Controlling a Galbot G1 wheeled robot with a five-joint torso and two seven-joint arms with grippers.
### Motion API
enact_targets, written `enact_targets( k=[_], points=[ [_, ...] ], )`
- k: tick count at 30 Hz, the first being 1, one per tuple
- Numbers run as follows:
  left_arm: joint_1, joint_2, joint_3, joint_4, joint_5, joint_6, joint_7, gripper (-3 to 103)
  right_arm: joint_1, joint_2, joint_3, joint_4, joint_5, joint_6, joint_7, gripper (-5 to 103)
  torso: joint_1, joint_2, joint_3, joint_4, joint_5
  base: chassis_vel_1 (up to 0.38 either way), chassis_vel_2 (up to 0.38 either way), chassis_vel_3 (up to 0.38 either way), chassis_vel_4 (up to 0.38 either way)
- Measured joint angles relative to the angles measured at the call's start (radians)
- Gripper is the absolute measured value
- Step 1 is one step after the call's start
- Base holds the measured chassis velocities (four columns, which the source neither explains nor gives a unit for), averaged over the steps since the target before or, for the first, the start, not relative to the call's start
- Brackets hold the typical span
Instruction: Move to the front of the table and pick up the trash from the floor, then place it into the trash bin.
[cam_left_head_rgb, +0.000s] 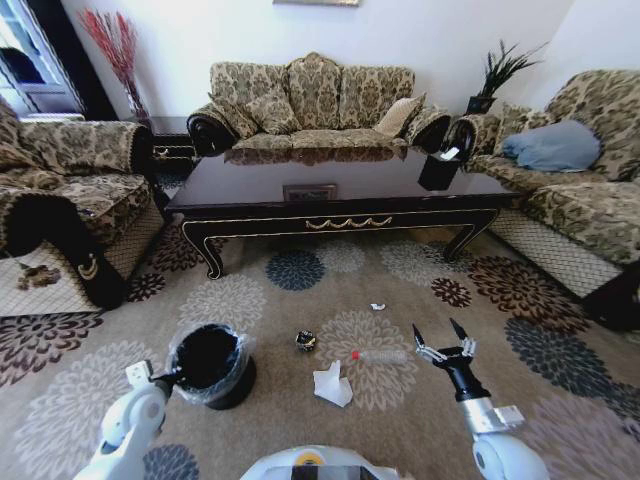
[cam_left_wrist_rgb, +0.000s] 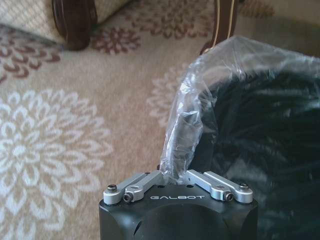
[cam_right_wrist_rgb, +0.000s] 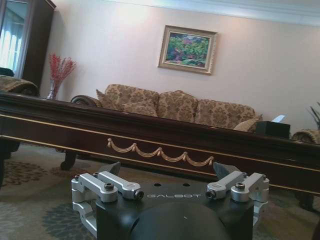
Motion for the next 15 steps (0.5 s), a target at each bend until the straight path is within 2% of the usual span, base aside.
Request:
enact_targets(
  k=[4,5,9,10,15],
  points=[
    [0.023,-0.003,-0.027,-0.05,-0.003,-0.001,-0.003,2,0.022,-0.018,-0.036,-0.011,0.0,-0.016,0.001,100,0.0,0.0,0.0,0.0004,0.0001,0.0,0.0,0.0,0.0],
    [0.037,-0.006,-0.044,-0.082,-0.004,-0.002,-0.01,2,0.038,-0.037,-0.074,-0.019,0.028,-0.05,0.01,100,0.0,0.0,0.0,0.0005,-0.0002,0.0,0.0,0.0,0.0],
    [0.055,-0.008,-0.075,-0.131,-0.009,-0.003,-0.014,2,0.059,-0.068,-0.12,-0.031,0.059,-0.097,0.017,100,0.0,0.0,0.0,0.0004,0.0,0.0,0.0,0.0,0.0],
    [0.067,-0.009,-0.1,-0.164,-0.025,-0.002,-0.019,2,0.07,-0.095,-0.154,-0.041,0.063,-0.134,0.018,100,0.0,0.0,0.0,0.0003,0.0001,0.0,0.0,0.0,0.0],
    [0.104,-0.011,-0.158,-0.221,-0.054,0.003,-0.03,2,0.115,-0.154,-0.218,-0.106,0.03,-0.202,0.006,100,0.0,0.0,0.0,0.0,0.0003,0.0,0.0,0.0,0.0]
  ],
)
